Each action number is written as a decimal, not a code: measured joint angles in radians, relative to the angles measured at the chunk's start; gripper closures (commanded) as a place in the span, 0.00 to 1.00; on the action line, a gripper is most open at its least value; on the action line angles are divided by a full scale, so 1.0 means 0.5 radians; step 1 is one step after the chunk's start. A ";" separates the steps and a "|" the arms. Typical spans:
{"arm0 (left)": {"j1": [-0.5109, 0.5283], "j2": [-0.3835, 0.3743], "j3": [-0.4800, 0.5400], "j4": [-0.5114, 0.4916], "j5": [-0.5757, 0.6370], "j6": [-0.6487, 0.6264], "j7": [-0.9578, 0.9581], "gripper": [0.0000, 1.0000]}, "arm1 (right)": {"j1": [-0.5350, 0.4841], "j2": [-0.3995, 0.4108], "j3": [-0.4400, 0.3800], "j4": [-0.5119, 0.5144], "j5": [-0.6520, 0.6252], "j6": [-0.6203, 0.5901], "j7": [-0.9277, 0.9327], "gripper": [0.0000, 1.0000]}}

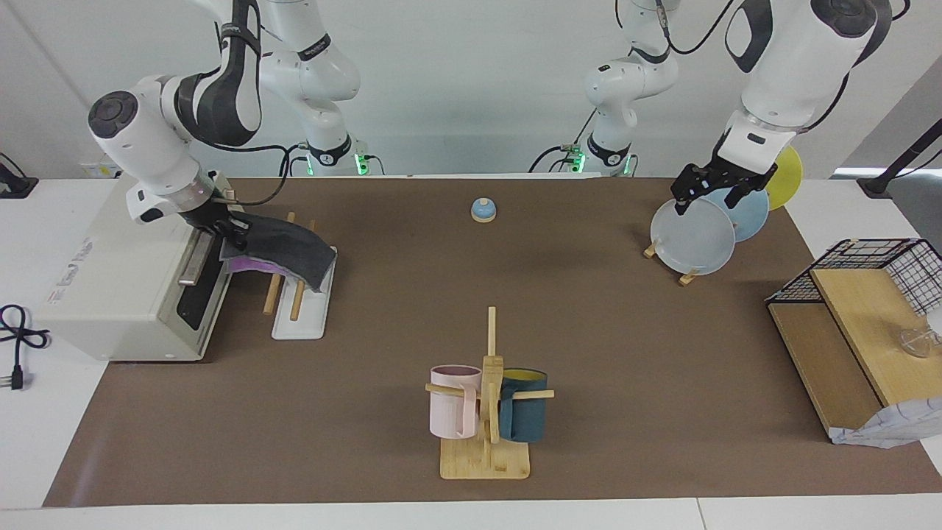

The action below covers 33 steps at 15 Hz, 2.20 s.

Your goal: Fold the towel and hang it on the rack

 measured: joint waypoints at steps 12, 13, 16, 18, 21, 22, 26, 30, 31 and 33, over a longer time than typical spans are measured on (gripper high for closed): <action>-0.420 -0.012 0.330 -0.002 -0.006 0.006 0.072 0.00 | 0.147 0.007 0.052 0.576 -0.108 -0.583 -0.078 0.00; -0.422 -0.011 0.330 -0.004 -0.010 0.006 0.072 0.00 | 0.172 0.013 0.053 0.634 -0.111 -0.640 -0.078 0.00; -0.422 -0.011 0.338 -0.004 -0.053 0.016 0.072 0.00 | 0.216 0.042 0.056 0.705 -0.119 -0.677 -0.078 0.00; -0.422 -0.011 0.344 -0.004 -0.062 0.020 0.073 0.00 | 0.228 0.063 0.057 0.744 -0.125 -0.679 -0.078 0.00; -0.422 -0.011 0.344 -0.004 -0.065 0.022 0.073 0.00 | 0.259 0.103 0.057 0.852 -0.167 -0.720 -0.078 0.00; -0.422 -0.011 0.344 -0.004 -0.066 0.022 0.073 0.00 | 0.268 0.116 0.058 0.879 -0.186 -0.724 -0.078 0.00; -0.422 -0.017 0.343 -0.003 -0.067 0.023 0.075 0.00 | 0.270 0.191 0.052 0.998 -0.193 -0.751 -0.078 0.00; -0.422 -0.033 0.342 -0.003 -0.068 0.023 0.079 0.00 | 0.272 0.245 0.052 1.067 -0.192 -0.786 -0.078 0.00; -0.422 -0.036 0.342 -0.003 -0.068 0.023 0.079 0.00 | 0.272 0.246 0.052 1.067 -0.192 -0.790 -0.078 0.00; -0.422 -0.039 0.341 -0.003 -0.068 0.023 0.079 0.00 | 0.272 0.246 0.053 1.066 -0.192 -0.804 -0.078 0.00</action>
